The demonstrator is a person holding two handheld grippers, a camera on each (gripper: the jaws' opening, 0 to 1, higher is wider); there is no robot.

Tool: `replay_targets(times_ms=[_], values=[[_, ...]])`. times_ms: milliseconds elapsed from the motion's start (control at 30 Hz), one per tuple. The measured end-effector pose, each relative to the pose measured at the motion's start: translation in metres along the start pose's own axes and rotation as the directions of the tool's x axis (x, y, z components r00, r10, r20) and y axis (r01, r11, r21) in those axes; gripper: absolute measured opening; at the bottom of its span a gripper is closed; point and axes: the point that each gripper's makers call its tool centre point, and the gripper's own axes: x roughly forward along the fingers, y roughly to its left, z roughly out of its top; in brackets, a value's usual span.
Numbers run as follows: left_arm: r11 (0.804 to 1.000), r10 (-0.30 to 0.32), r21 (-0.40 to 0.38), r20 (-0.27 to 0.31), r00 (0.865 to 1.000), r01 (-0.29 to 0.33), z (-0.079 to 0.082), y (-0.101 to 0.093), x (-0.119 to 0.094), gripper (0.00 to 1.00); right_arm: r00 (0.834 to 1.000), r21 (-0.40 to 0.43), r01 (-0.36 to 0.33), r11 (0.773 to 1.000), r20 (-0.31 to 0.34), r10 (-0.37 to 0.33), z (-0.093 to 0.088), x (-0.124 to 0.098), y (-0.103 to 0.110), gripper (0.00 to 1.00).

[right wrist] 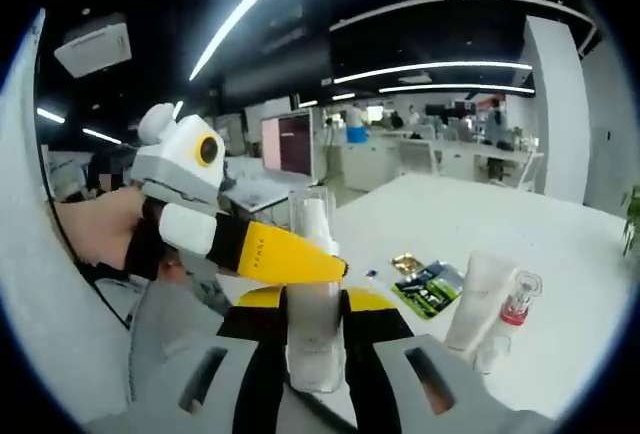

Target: Arrange the skincare products in the storage area until every visible bottle or jar stands upright without overlapping.

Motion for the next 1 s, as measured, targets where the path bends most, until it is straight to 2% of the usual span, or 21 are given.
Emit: replay_targets(times_ms=[100,200,400,467,533,633,767,833,867,900,933,967,1000], values=[[0.991,-0.097,0.088,-0.03,0.995,0.099,0.001,-0.019,-0.005,0.16,0.997,0.002,-0.078,0.997,0.008,0.078,0.004,-0.003,0.008,0.23],[0.979,-0.163,0.116,-0.031,0.986,0.165,0.006,-0.035,-0.008,0.16,0.986,-0.024,-0.161,0.987,0.035,0.162,0.013,-0.01,0.016,0.24],[0.951,-0.24,0.184,-0.065,0.968,0.248,0.012,-0.058,-0.007,0.17,0.956,-0.069,-0.291,0.954,0.026,0.293,0.026,-0.027,0.019,0.24],[0.937,-0.266,0.208,-0.088,0.96,0.279,0.012,-0.063,-0.005,0.17,0.943,-0.071,-0.329,0.942,0.02,0.331,0.028,-0.033,0.019,0.24],[0.908,-0.297,0.269,-0.128,0.946,0.322,0.011,-0.072,-0.004,0.17,0.93,-0.084,-0.364,0.928,0.014,0.366,0.029,-0.037,0.019,0.24],[0.864,-0.343,0.327,-0.176,0.923,0.383,0.008,-0.086,-0.003,0.17,0.891,-0.087,-0.452,0.888,-0.002,0.453,0.029,-0.047,0.024,0.23],[0.83,-0.406,0.336,-0.186,0.895,0.446,0.01,-0.1,-0.003,0.16,0.836,-0.047,-0.547,0.836,0.006,0.548,0.033,-0.056,0.026,0.21],[0.816,-0.427,0.342,-0.189,0.884,0.467,0.01,-0.103,-0.002,0.16,0.825,-0.054,-0.565,0.823,-0.003,0.566,0.033,-0.057,0.027,0.21],[0.811,-0.432,0.345,-0.191,0.881,0.473,0.01,-0.104,-0.001,0.16,0.822,-0.051,-0.569,0.821,-0.008,0.57,0.034,-0.057,0.028,0.21],[0.813,-0.43,0.344,-0.191,0.883,0.47,0.01,-0.103,-0.001,0.16,0.83,-0.059,-0.558,0.828,-0.011,0.558,0.035,-0.057,0.027,0.21],[0.816,-0.421,0.351,-0.184,0.888,0.459,0.012,-0.102,0.001,0.16,0.846,-0.08,-0.532,0.843,-0.004,0.533,0.036,-0.054,0.022,0.2],[0.817,-0.418,0.351,-0.184,0.89,0.457,0.013,-0.102,0.001,0.16,0.842,-0.088,-0.537,0.839,0.002,0.539,0.037,-0.054,0.024,0.2],[0.819,-0.415,0.353,-0.18,0.892,0.453,0.015,-0.103,0.001,0.16,0.848,-0.097,-0.526,0.845,0.016,0.53,0.039,-0.054,0.024,0.2]])
